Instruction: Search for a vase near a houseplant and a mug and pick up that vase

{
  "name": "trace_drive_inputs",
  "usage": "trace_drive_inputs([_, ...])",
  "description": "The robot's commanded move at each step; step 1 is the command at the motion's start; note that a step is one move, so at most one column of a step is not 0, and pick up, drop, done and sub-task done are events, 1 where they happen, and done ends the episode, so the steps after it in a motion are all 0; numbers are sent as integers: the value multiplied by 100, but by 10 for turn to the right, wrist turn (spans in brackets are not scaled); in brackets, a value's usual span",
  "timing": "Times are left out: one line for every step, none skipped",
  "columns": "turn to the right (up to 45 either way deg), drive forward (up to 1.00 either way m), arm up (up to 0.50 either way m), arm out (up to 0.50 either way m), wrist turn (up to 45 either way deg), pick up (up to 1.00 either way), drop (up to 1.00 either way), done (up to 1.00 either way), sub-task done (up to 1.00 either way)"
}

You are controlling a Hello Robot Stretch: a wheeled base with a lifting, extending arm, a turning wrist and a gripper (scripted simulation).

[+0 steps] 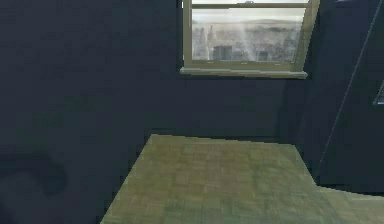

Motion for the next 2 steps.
trace_drive_inputs([0, 0, 0, 0, 0, 100, 0, 0, 0])
trace_drive_inputs([0, 0, 10, 0, 0, 0, 0, 0, 0])
